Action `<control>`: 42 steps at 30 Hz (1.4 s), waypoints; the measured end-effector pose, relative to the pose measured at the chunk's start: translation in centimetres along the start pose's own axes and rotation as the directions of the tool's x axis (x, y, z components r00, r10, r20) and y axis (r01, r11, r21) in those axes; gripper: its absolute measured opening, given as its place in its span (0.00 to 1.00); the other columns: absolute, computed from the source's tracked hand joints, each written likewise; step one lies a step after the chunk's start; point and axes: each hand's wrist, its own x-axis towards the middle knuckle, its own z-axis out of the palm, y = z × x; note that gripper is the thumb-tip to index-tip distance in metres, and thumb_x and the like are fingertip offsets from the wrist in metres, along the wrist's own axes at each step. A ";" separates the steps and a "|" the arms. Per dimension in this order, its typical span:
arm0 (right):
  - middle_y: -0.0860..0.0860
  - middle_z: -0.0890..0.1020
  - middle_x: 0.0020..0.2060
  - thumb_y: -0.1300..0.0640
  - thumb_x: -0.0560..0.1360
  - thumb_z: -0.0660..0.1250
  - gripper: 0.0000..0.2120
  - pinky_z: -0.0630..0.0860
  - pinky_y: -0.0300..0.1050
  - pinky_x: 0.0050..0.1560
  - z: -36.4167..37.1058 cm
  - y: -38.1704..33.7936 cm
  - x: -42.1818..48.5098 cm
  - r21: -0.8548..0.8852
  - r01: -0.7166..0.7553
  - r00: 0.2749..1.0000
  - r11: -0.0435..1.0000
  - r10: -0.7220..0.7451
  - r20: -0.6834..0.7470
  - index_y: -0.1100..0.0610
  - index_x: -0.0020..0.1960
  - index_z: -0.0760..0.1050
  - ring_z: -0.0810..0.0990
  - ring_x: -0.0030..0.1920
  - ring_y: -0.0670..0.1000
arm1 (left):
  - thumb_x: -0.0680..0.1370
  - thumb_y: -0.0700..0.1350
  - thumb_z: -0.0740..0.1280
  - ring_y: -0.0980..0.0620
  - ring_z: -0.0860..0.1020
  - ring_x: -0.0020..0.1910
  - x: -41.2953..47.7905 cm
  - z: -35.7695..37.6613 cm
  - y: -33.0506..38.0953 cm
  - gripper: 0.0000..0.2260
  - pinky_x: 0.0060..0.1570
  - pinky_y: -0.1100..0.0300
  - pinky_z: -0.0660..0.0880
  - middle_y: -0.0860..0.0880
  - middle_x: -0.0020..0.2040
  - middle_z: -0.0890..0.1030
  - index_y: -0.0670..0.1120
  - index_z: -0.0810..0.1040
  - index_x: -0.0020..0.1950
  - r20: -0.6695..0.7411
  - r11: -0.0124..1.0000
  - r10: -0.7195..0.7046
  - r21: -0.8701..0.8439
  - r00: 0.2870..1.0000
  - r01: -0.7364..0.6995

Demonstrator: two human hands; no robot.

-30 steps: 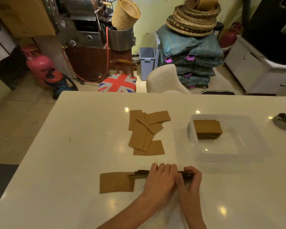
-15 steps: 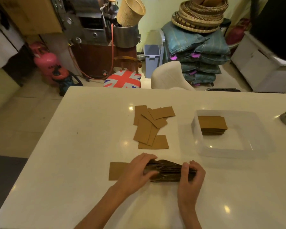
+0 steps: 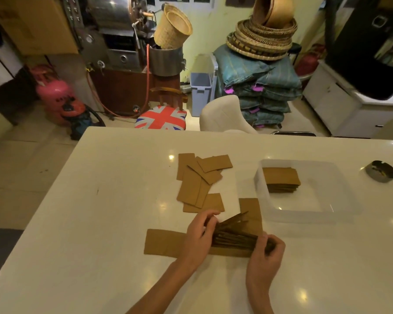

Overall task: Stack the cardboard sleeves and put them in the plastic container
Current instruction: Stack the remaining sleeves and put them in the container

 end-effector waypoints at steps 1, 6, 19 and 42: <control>0.52 0.76 0.45 0.51 0.80 0.62 0.01 0.79 0.57 0.51 -0.1 0.1 -0.1 -0.003 0.020 1.000 1.000 -0.020 0.003 0.46 0.49 0.71 0.77 0.47 0.55 | 0.84 0.45 0.58 0.56 0.80 0.48 -0.1 0.1 -0.1 0.11 0.46 0.63 0.77 0.58 0.46 0.80 0.57 0.78 0.55 -0.009 1.000 0.006 0.005 1.000 -0.006; 0.51 0.77 0.42 0.42 0.74 0.57 0.15 0.75 0.58 0.48 0.3 0.2 -0.5 -0.032 0.154 0.986 0.988 -0.152 0.067 0.53 0.49 0.73 0.75 0.46 0.56 | 0.84 0.46 0.57 0.56 0.77 0.42 -0.5 1.2 0.0 0.11 0.43 0.60 0.75 0.56 0.42 0.78 0.49 0.79 0.50 0.020 0.998 0.041 0.044 0.999 -0.042; 0.51 0.78 0.62 0.30 0.74 0.54 0.31 0.74 0.61 0.64 0.1 0.0 1.8 -0.337 0.183 0.954 0.924 -0.084 0.287 0.45 0.70 0.67 0.75 0.63 0.57 | 0.80 0.52 0.64 0.56 0.77 0.43 -1.7 1.0 -1.3 0.13 0.41 0.67 0.76 0.49 0.47 0.80 0.43 0.81 0.53 0.104 0.857 0.436 0.255 0.894 -0.447; 0.54 0.75 0.64 0.73 0.74 0.61 0.26 0.73 0.44 0.58 1.8 -5.3 4.4 -0.487 0.378 0.799 0.787 -0.012 0.601 0.50 0.65 0.75 0.75 0.58 0.52 | 0.76 0.51 0.69 0.52 0.71 0.56 -2.6 -1.5 0.2 0.20 0.54 0.60 0.69 0.49 0.60 0.74 0.51 0.70 0.67 0.417 0.731 0.261 0.504 0.871 -0.460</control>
